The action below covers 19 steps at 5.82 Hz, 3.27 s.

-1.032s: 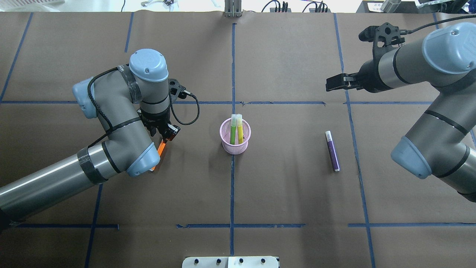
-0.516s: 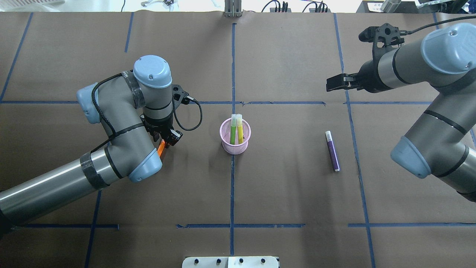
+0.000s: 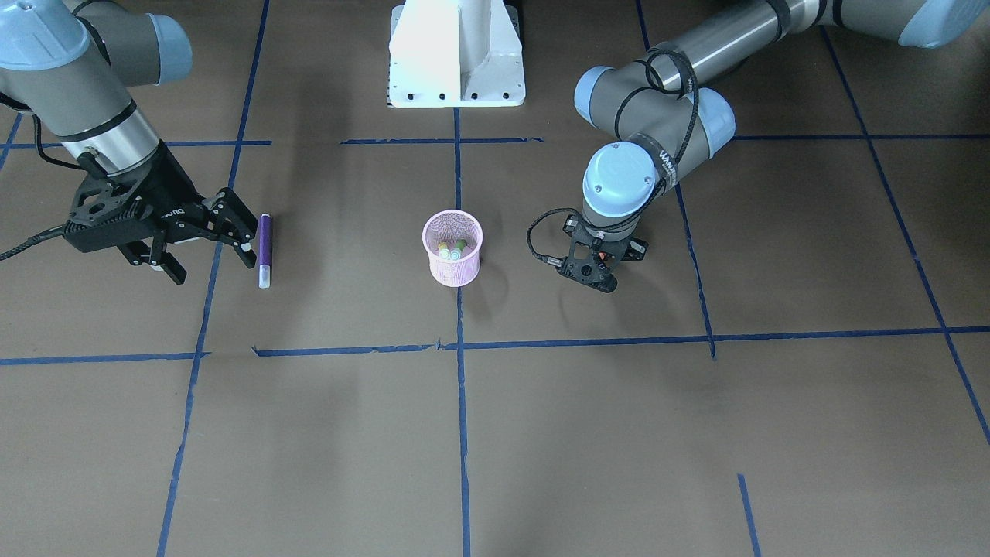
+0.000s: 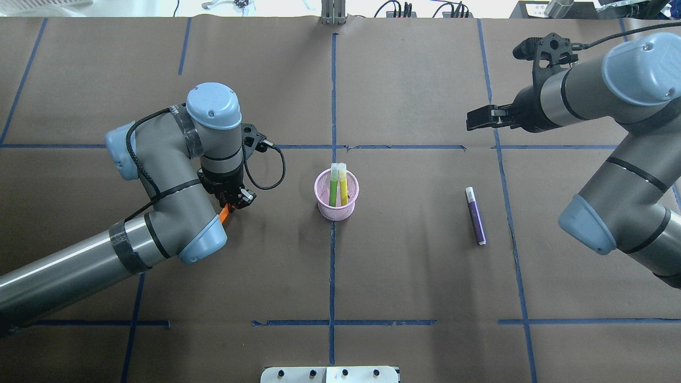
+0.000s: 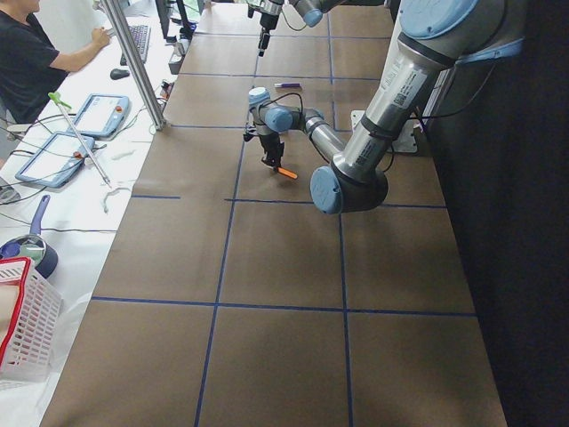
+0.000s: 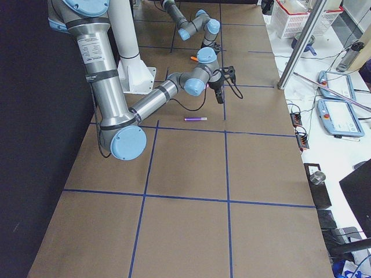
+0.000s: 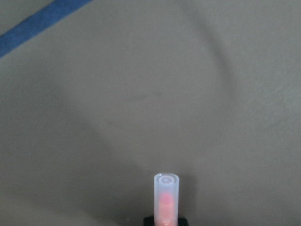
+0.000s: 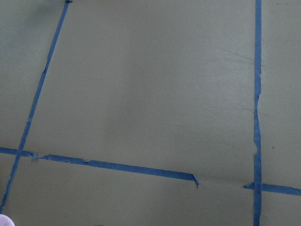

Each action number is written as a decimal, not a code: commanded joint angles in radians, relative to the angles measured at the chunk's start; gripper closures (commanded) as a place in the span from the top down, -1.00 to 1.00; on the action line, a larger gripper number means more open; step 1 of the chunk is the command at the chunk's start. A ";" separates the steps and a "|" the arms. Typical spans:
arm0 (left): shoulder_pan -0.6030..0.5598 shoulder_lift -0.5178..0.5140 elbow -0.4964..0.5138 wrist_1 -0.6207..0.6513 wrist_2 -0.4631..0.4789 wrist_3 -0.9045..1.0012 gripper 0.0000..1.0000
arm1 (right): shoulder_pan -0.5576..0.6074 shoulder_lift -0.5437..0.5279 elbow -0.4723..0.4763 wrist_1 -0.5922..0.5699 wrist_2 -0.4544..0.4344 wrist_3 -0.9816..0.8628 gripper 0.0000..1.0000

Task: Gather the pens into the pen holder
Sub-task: 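Lift the orange highlighter with the left gripper and move it over the pink cup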

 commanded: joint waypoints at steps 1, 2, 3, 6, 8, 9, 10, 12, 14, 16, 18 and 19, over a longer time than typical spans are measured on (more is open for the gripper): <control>-0.001 0.008 -0.046 0.010 0.000 0.000 -1.00 | 0.000 0.002 0.000 0.000 0.000 0.000 1.00; -0.002 0.010 -0.092 0.010 0.000 -0.001 -1.00 | 0.002 0.004 0.002 0.000 0.000 0.000 1.00; -0.002 0.008 -0.156 -0.001 0.003 -0.016 -1.00 | 0.003 0.004 0.003 0.000 0.000 0.000 1.00; 0.008 -0.011 -0.341 -0.161 0.162 -0.156 -1.00 | 0.012 -0.001 0.006 0.003 0.000 0.000 1.00; 0.087 -0.010 -0.353 -0.470 0.398 -0.291 -1.00 | 0.014 -0.003 0.006 0.005 -0.002 -0.001 1.00; 0.238 -0.005 -0.350 -0.555 0.694 -0.303 -1.00 | 0.012 -0.003 0.005 0.005 -0.003 -0.001 1.00; 0.334 -0.004 -0.341 -0.594 0.903 -0.305 -1.00 | 0.014 -0.001 0.005 0.005 -0.003 -0.001 1.00; 0.398 0.019 -0.298 -0.714 1.078 -0.309 -0.96 | 0.015 -0.003 0.003 0.005 -0.003 -0.003 1.00; 0.395 0.016 -0.277 -0.770 1.164 -0.305 -0.89 | 0.015 -0.006 0.005 0.006 -0.003 -0.001 1.00; 0.392 0.012 -0.232 -0.806 1.186 -0.309 -0.72 | 0.015 -0.007 0.006 0.006 -0.008 -0.001 1.00; 0.392 0.012 -0.181 -0.861 1.186 -0.312 -0.47 | 0.015 -0.007 0.005 0.006 -0.011 -0.001 1.00; 0.392 0.013 -0.178 -0.863 1.186 -0.312 0.61 | 0.015 -0.009 0.005 0.006 -0.011 -0.001 1.00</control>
